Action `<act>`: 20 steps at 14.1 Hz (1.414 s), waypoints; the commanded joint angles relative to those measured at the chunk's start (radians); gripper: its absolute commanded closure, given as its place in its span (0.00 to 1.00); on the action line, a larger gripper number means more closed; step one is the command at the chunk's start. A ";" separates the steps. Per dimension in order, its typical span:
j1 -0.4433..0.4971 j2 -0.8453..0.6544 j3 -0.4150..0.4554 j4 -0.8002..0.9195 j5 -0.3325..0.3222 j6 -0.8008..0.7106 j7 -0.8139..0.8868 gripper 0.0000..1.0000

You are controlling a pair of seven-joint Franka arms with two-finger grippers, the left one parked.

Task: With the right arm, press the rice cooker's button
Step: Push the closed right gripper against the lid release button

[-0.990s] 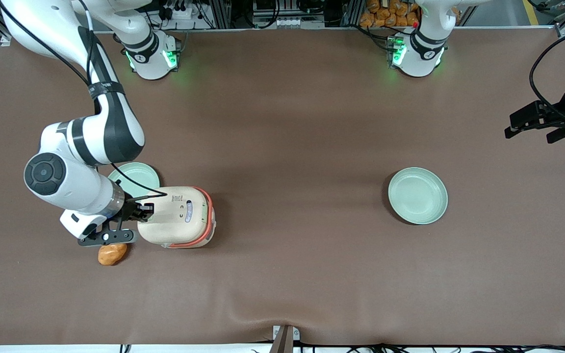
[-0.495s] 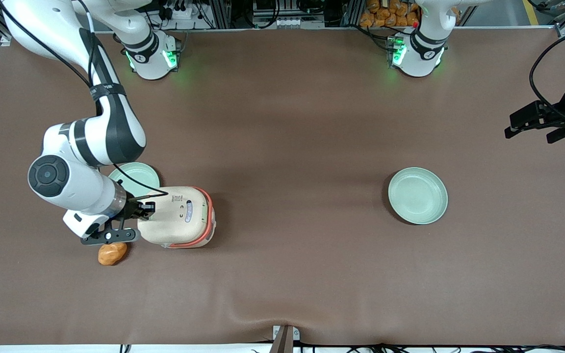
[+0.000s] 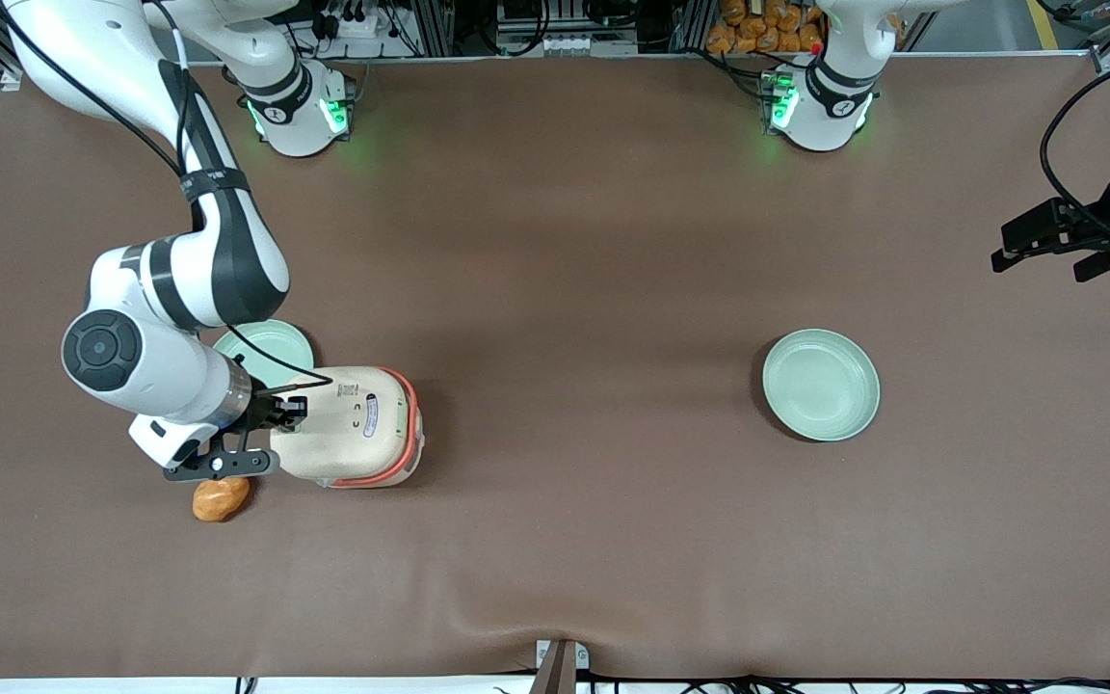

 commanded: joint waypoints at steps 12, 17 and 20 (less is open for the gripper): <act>-0.002 0.037 -0.007 0.000 0.012 0.014 -0.009 0.92; -0.002 0.031 -0.007 0.012 0.014 0.011 -0.007 0.91; 0.000 0.002 -0.007 0.032 0.014 -0.004 -0.006 0.86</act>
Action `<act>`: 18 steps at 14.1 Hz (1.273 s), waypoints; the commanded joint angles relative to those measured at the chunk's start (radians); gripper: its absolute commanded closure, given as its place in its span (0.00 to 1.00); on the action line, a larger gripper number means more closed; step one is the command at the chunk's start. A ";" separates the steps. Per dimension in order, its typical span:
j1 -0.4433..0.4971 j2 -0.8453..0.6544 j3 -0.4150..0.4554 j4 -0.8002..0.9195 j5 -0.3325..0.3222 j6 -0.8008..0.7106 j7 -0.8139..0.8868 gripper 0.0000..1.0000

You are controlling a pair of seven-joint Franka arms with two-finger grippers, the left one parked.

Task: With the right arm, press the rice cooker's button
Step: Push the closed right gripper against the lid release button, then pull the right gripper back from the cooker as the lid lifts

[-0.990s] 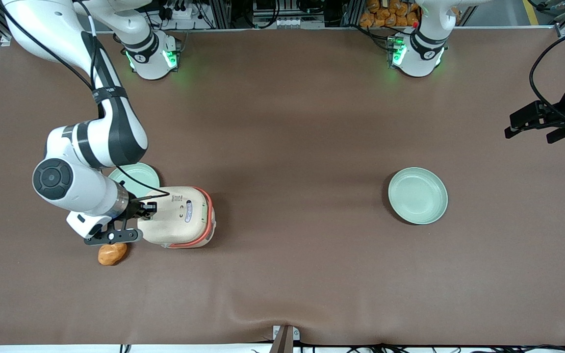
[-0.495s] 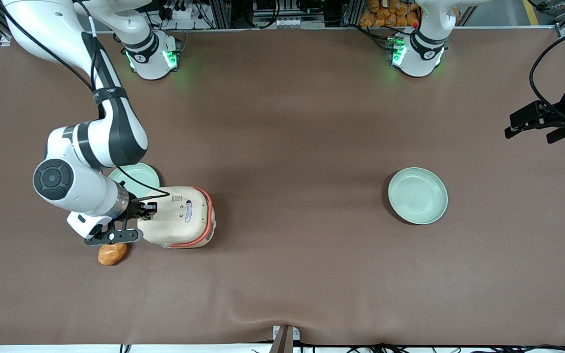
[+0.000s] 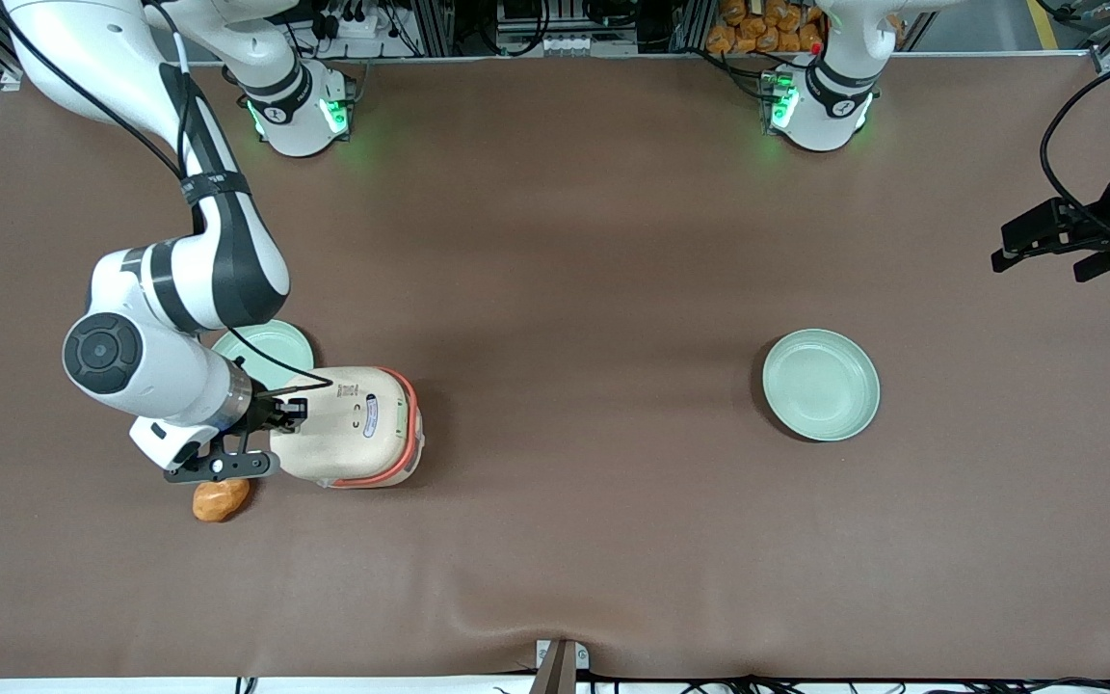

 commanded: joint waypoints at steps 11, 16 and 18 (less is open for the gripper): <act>-0.005 -0.213 -0.003 0.071 0.011 -0.186 -0.003 0.00; -0.042 -0.309 0.000 0.066 0.007 -0.391 0.002 0.00; -0.063 -0.355 0.001 0.063 0.008 -0.479 -0.004 0.00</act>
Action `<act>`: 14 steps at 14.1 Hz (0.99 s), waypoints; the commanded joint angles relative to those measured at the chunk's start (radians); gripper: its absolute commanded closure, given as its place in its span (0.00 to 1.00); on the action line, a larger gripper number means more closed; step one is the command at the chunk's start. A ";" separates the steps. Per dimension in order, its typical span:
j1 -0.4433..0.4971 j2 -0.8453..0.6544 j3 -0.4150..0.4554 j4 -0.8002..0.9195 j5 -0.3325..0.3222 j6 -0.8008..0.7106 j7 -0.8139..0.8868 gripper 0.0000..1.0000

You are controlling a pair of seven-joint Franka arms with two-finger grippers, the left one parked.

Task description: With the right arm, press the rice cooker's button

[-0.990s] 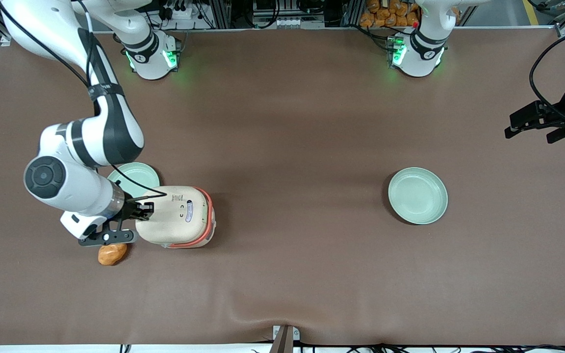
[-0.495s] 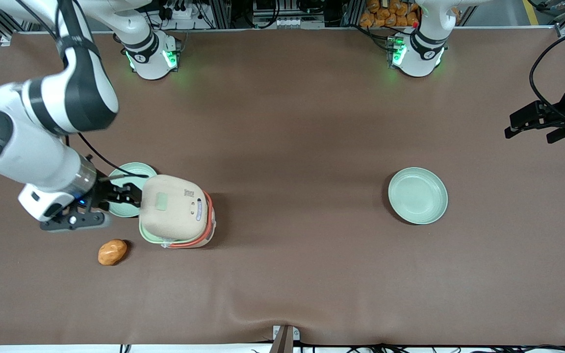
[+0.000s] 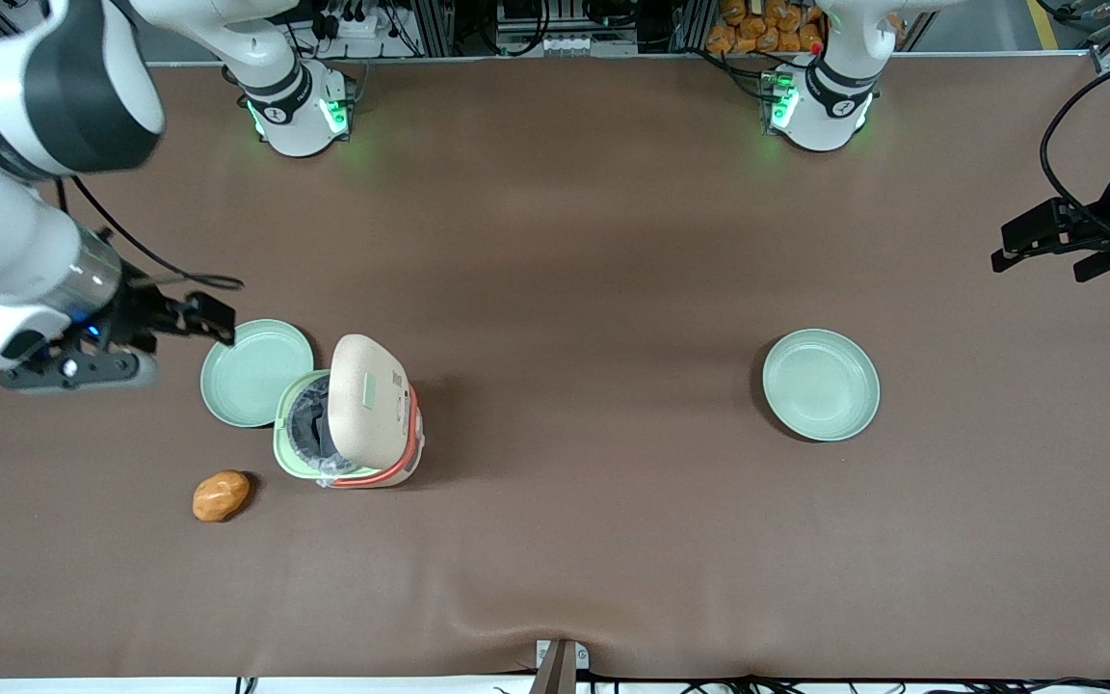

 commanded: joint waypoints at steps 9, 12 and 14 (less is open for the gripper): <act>-0.100 -0.160 -0.078 -0.018 0.010 -0.186 -0.024 0.00; -0.100 -0.163 -0.112 -0.015 -0.004 -0.212 -0.107 0.00; -0.100 -0.168 -0.112 -0.015 -0.013 -0.214 -0.110 0.00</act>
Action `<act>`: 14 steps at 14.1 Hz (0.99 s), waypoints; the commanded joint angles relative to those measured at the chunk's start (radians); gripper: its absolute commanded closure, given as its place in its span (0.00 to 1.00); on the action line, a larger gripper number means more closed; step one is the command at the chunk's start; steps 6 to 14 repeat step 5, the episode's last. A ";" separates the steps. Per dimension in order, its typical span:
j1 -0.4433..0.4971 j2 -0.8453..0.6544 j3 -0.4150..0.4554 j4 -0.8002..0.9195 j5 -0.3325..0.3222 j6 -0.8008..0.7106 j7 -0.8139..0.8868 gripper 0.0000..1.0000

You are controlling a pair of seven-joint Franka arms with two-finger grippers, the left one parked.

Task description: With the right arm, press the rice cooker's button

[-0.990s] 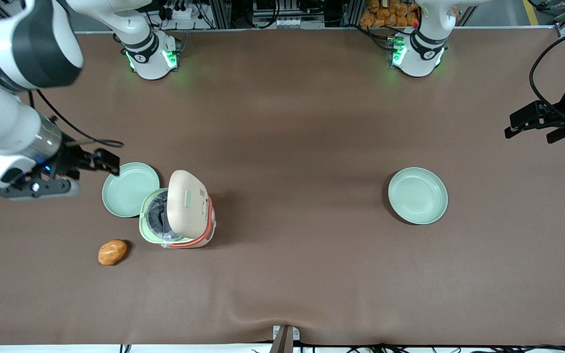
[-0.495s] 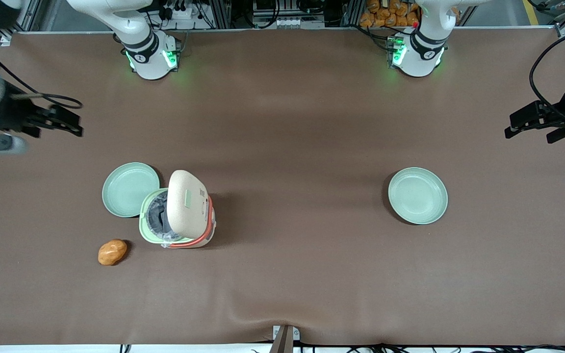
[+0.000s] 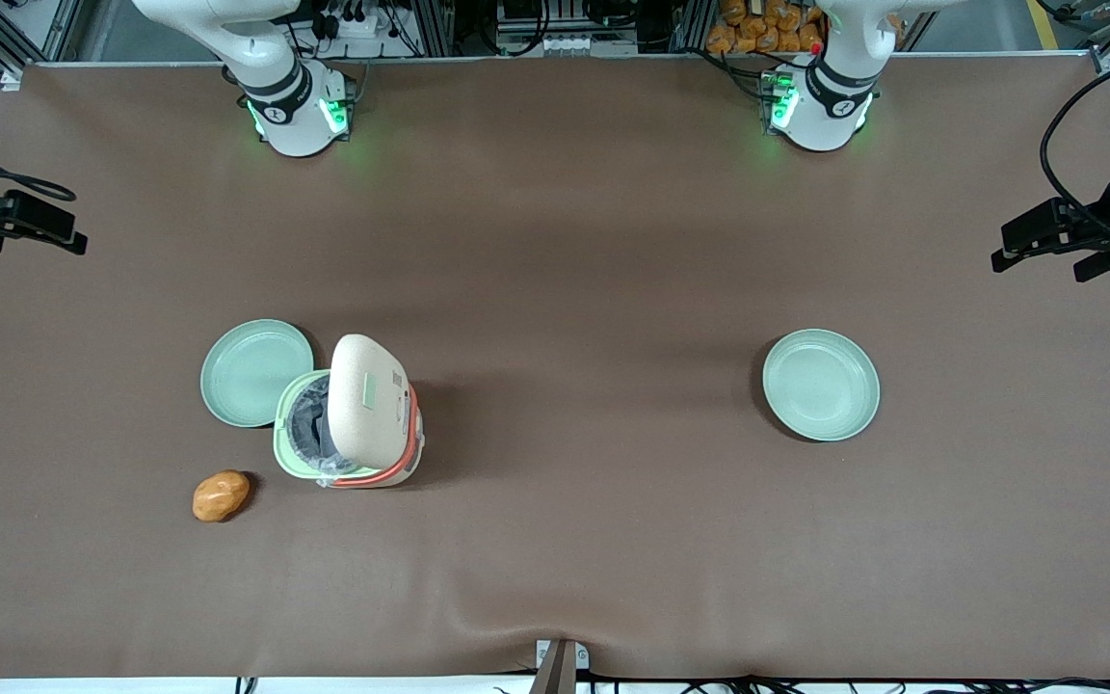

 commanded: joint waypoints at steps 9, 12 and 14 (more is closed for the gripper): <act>-0.003 -0.021 0.003 0.000 -0.024 -0.010 -0.011 0.00; -0.003 -0.021 0.003 0.000 -0.024 -0.010 -0.011 0.00; -0.003 -0.021 0.003 0.000 -0.024 -0.010 -0.011 0.00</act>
